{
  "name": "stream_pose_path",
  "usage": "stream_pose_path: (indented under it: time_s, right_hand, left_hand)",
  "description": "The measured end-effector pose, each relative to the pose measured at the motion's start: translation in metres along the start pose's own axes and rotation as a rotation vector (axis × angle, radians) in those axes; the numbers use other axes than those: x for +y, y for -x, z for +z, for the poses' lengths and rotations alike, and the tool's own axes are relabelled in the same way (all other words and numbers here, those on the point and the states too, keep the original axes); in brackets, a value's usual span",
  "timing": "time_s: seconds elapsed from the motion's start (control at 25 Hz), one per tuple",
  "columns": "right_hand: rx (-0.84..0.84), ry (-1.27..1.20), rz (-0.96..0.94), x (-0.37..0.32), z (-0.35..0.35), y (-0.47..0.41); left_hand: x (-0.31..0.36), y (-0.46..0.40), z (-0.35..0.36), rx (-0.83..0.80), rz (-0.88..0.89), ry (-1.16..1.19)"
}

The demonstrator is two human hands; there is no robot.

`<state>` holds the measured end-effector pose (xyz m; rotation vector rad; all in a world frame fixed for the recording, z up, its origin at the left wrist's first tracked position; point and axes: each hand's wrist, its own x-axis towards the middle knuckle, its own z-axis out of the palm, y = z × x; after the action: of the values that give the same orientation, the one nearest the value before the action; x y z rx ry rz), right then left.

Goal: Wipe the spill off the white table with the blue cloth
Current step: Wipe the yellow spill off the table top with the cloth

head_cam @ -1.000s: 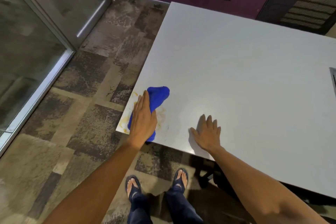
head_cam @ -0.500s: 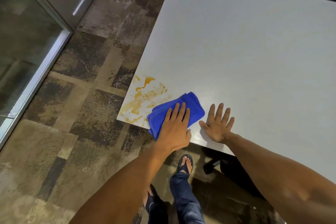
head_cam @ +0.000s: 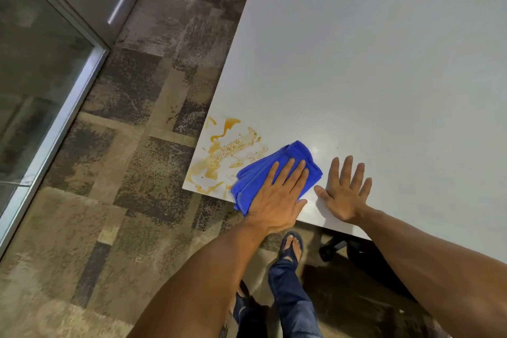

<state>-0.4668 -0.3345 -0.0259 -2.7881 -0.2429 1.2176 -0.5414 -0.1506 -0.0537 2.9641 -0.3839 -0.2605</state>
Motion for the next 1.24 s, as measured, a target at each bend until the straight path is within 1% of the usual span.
stream_pose_path:
  time_s: [0.16, 0.36, 0.76, 0.92, 1.08, 1.24]
  right_hand:
    - [-0.075, 0.012, 0.001, 0.000, -0.010, -0.001]
    - [-0.077, 0.003, -0.004, -0.004, -0.012, 0.004]
    - [-0.060, 0.027, -0.024, 0.000, -0.008, 0.001]
    - [-0.045, 0.032, -0.035, 0.003, -0.006, -0.002]
    - [-0.074, 0.019, -0.061, 0.006, -0.007, -0.002]
    - [-0.101, 0.018, -0.065, 0.005, -0.009, -0.001]
  left_hand:
    - [-0.002, -0.007, -0.001, 0.049, -0.041, 0.013]
    - [-0.003, -0.012, 0.000, 0.076, -0.103, 0.021]
    - [-0.032, -0.057, -0.012, 0.186, -0.395, 0.067]
    - [-0.048, -0.075, -0.016, 0.200, -0.528, 0.076]
    - [-0.072, -0.089, -0.024, 0.226, -0.689, 0.069]
    - [-0.085, -0.093, -0.028, 0.213, -0.823, 0.063]
